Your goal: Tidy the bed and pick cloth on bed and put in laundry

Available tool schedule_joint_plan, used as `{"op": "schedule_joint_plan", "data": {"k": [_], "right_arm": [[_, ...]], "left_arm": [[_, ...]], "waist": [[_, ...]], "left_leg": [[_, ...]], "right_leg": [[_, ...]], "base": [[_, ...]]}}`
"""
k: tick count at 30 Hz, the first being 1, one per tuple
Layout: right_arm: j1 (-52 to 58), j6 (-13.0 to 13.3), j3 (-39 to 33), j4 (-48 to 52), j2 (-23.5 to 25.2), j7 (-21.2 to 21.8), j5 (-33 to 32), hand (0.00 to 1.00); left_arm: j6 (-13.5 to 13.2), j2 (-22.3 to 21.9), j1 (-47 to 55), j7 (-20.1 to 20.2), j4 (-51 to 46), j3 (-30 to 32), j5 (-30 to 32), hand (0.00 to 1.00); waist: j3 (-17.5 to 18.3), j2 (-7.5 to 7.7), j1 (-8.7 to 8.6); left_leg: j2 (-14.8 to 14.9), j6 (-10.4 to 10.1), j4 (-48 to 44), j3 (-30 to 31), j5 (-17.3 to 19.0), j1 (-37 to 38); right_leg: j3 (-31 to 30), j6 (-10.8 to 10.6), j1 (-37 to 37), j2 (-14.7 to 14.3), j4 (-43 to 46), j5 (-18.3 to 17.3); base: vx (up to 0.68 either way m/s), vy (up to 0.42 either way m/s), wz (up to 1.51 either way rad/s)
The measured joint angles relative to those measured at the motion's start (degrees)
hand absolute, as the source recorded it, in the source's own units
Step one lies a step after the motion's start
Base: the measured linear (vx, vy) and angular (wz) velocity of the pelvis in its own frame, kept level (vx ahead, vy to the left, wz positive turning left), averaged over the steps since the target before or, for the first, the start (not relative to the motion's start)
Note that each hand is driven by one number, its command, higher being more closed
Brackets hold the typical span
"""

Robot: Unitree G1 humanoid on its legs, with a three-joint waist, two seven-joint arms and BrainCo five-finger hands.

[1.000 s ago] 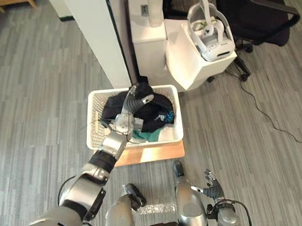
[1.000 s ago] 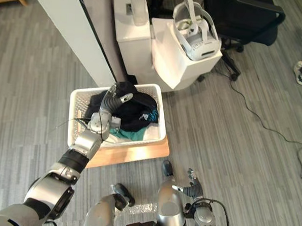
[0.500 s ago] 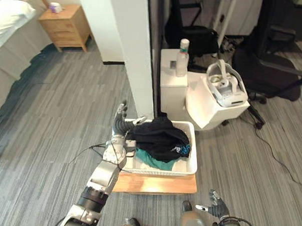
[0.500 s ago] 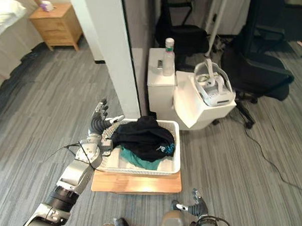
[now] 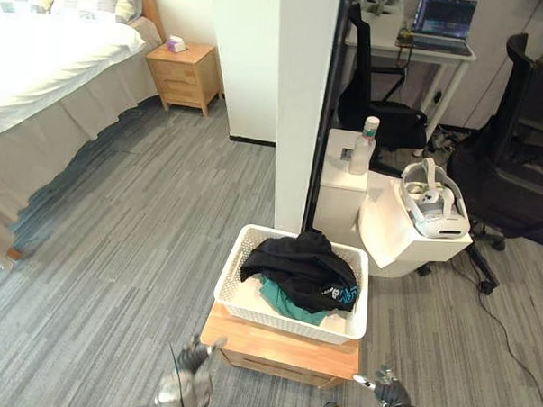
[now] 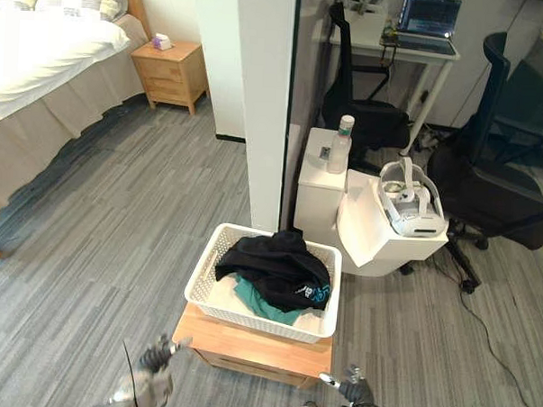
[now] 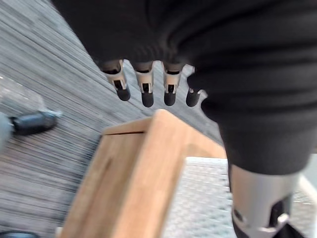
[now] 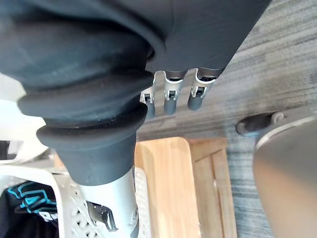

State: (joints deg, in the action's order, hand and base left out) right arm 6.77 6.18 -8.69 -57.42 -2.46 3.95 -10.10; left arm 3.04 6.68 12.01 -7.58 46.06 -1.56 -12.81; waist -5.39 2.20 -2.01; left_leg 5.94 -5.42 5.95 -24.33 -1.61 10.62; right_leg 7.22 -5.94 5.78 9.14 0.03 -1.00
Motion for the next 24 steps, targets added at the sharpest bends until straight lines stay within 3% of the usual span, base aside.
{"op": "schedule_joint_plan", "data": {"k": [11,12,18,22,24], "right_arm": [[-0.64,-1.12,-2.32,-0.84,0.58,0.04,0.04,0.00],[-1.00,-2.30,-4.53,-0.81,1.89,0.00,0.11,0.00],[-0.94,-2.30,-4.50,-0.81,2.05,-0.17,0.11,0.00],[-0.53,-2.31,-4.40,-0.85,2.17,-0.43,0.03,0.00],[-0.03,-2.27,-4.28,-0.85,2.16,-1.47,0.06,0.00]], "left_arm": [[-1.12,-2.38,-2.01,2.71,5.80,2.75,1.32,0.00],[0.55,-3.67,-3.60,3.74,7.58,6.80,2.46,0.00],[0.48,-4.17,-3.56,3.73,7.75,8.73,2.20,0.00],[0.18,-4.95,-3.14,3.36,8.07,11.36,-0.74,0.00],[0.24,-5.44,-2.91,2.31,8.78,15.00,-5.74,0.00]], "waist": [[1.83,-1.52,0.69],[2.22,-1.21,2.82],[2.26,-1.27,2.97],[2.36,-1.28,3.09],[2.54,-1.17,3.95]], "left_leg": [[0.17,-0.05,0.01,-1.24,0.05,0.22],[0.43,-0.37,0.04,-2.63,0.25,1.11],[0.39,-0.36,0.04,-2.27,0.24,0.92],[0.13,-0.31,0.03,-0.04,0.21,-0.13],[-0.01,-0.28,0.02,1.92,0.16,-1.45]], "right_leg": [[0.29,-1.00,0.81,-0.21,-1.53,1.03],[0.50,-1.07,1.88,-0.39,-2.22,1.14],[0.92,-1.07,1.94,-0.31,-2.22,1.14],[3.50,-1.13,1.97,0.10,-2.60,1.08],[5.61,-1.15,2.05,0.24,-3.30,1.10]], "base": [[0.04,-0.007,-0.03],[0.00,0.000,0.00],[0.00,0.000,0.03],[-0.01,-0.014,0.30],[0.03,-0.026,0.39]]}}
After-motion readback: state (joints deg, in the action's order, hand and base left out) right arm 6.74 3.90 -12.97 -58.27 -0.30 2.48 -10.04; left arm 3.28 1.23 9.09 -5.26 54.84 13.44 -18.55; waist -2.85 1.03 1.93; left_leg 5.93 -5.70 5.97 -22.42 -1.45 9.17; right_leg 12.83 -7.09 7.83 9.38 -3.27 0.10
